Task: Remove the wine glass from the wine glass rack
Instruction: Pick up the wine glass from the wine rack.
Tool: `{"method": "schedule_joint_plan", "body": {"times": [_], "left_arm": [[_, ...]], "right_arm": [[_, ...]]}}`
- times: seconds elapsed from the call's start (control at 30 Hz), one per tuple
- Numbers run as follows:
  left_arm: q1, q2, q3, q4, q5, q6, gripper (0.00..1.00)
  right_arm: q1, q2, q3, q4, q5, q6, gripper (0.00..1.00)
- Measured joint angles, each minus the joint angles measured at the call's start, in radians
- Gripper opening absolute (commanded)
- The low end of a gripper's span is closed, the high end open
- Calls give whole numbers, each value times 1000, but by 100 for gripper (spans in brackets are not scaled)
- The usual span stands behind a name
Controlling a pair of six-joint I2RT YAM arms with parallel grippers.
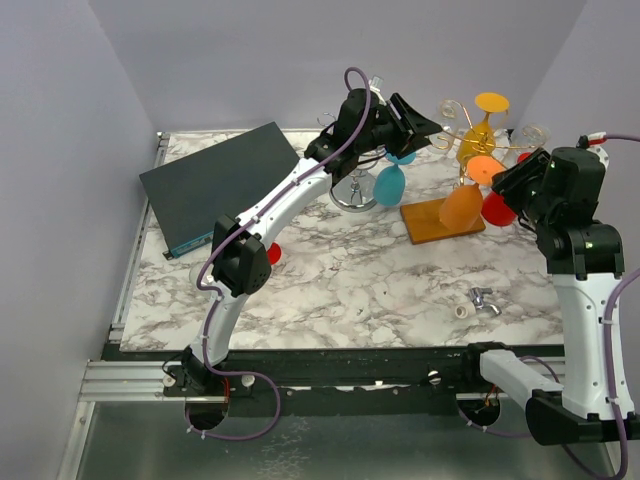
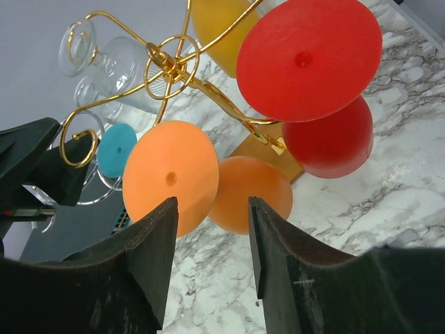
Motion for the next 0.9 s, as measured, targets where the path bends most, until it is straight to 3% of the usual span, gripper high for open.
{"method": "schedule_joint_plan", "body": {"times": [0.27,0.57,0.9], "left_arm": [[2,0,0,0,0,8,62],[8,-14,-24,-4,1,28,63],[9,-60,-56,-11,1,41,63]], "right_arm": [[0,6,-8,46,-1,30,47],[0,11,-54,82,-2,68,40],[0,10,-63,103,-3,98,25]]}}
